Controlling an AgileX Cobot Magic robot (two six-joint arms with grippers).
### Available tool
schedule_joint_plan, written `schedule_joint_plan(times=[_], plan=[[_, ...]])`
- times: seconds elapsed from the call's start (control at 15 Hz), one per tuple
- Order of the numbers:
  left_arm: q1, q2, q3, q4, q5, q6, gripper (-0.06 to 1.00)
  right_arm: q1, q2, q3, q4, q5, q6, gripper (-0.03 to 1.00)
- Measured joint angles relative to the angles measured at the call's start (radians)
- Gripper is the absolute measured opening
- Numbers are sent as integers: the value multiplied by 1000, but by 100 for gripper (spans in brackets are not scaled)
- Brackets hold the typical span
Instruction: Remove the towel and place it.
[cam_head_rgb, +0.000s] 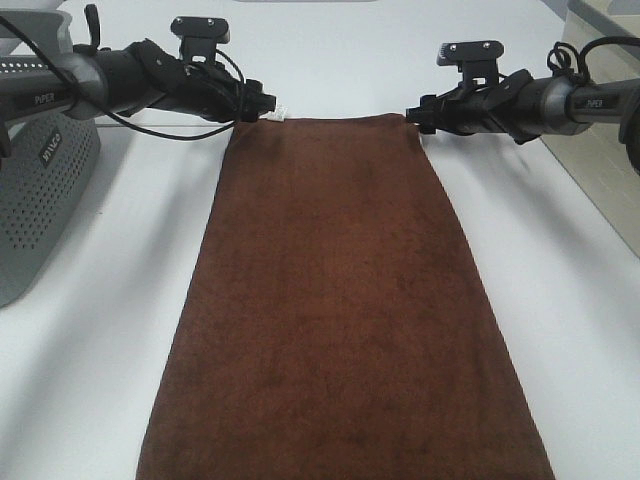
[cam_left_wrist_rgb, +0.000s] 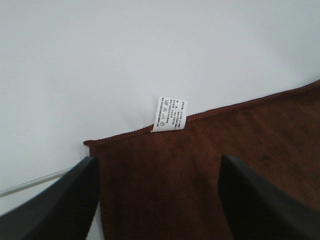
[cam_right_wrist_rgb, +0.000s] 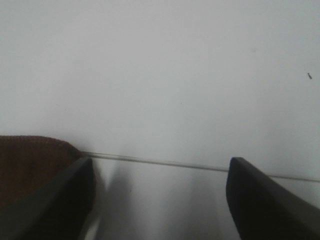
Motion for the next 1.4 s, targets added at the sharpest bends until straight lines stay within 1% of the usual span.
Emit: schedule_joint_plan(times=[0.67,1.0,1.4], plan=[[0,0,0,0,0,0,62,3,12,-1,1,13,1,71],[0,0,0,1,0,0,62,40,11,-10,3,40,1,71],[0,0,0,8,0,0,62,40,35,-15,1,24,-1,67]])
